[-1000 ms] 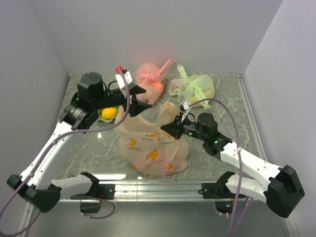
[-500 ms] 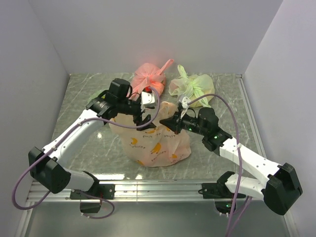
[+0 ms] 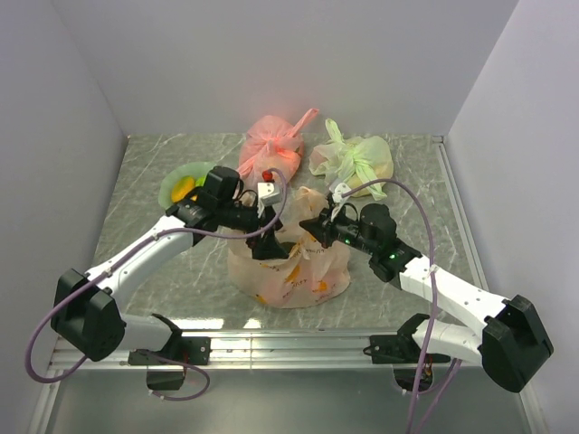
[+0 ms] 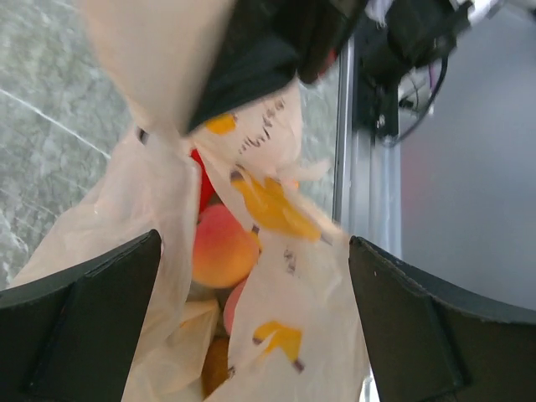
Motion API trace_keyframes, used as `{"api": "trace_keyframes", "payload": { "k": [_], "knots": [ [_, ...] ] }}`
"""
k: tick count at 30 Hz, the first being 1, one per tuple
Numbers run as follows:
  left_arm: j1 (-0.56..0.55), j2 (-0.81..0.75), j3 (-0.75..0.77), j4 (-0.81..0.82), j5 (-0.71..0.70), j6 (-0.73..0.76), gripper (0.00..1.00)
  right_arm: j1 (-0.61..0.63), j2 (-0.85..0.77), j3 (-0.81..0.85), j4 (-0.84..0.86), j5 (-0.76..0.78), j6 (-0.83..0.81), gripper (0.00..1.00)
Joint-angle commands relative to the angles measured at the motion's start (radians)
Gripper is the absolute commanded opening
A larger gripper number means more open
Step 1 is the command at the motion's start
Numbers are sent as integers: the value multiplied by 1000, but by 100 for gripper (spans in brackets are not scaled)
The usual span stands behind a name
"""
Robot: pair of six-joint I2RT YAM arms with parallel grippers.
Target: Place the fake fruits into the plastic bag and tie a complex knot
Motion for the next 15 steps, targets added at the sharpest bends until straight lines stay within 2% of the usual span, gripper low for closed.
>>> {"api": "trace_keyframes", "payload": {
  "k": [1,8,10,12,15],
  "knots": [
    [-12,4,62,140,-28,-205,99,-5,-14,13,80,24,-31,0],
    [-15,73,127,127,-36,-271,99,3,-25,28,65,2,-73,0],
    [-44,76,132,78,-52,-233,99,3,-32,44,42,20,-39,0],
    [-80,51,90,68,-154,-135,99,1,-37,63,-9,25,11,0],
    [-133,11,-3,93,-271,-49,75,-3,-46,73,-61,-7,140,0]
  ]
}}
